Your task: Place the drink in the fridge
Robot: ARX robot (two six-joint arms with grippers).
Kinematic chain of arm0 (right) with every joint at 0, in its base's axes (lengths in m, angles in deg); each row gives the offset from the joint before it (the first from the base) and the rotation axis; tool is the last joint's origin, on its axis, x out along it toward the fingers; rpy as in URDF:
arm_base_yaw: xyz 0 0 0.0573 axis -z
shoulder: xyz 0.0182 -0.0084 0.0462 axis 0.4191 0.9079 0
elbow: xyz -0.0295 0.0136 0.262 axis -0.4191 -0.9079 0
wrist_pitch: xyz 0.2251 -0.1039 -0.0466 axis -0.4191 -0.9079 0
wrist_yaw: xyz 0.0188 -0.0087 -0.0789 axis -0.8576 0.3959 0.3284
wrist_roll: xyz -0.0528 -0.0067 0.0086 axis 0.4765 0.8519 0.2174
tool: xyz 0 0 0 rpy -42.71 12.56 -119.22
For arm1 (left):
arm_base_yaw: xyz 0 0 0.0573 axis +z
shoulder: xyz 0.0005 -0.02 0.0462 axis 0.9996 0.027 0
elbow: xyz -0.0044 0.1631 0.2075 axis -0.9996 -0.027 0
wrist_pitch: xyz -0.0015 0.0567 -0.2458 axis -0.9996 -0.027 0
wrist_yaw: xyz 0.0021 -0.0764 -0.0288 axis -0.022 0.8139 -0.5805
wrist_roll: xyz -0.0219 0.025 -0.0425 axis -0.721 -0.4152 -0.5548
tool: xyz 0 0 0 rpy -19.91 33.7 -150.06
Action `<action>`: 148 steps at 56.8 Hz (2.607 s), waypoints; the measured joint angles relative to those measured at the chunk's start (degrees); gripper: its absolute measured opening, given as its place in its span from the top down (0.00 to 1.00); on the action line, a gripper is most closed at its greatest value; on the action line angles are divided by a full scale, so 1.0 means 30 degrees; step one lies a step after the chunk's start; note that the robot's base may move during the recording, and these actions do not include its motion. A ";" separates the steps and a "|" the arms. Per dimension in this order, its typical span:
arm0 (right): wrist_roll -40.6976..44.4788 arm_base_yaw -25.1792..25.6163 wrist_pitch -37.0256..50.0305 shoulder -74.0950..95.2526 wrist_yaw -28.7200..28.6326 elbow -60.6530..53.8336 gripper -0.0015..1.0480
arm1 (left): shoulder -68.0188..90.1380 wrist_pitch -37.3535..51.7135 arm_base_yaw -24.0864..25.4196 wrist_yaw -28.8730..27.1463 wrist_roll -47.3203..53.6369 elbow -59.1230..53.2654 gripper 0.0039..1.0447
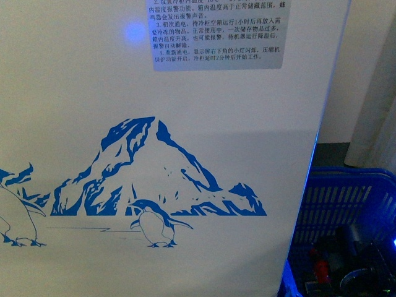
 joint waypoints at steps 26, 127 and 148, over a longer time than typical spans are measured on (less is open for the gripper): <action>0.0481 -0.0233 -0.1574 0.0357 0.0255 0.1144 0.46 | 0.0000 0.0000 0.0000 0.0000 0.0000 0.0000 0.08; -0.3075 -0.0051 -0.2251 -5.2697 -0.0321 -2.5194 0.62 | 0.0000 0.0000 0.0000 0.0000 0.0000 0.0000 0.08; -0.3031 -0.0801 -0.2244 -5.2748 0.0408 -2.5427 0.62 | 0.0000 0.0000 0.0000 0.0000 -0.0007 0.0000 0.08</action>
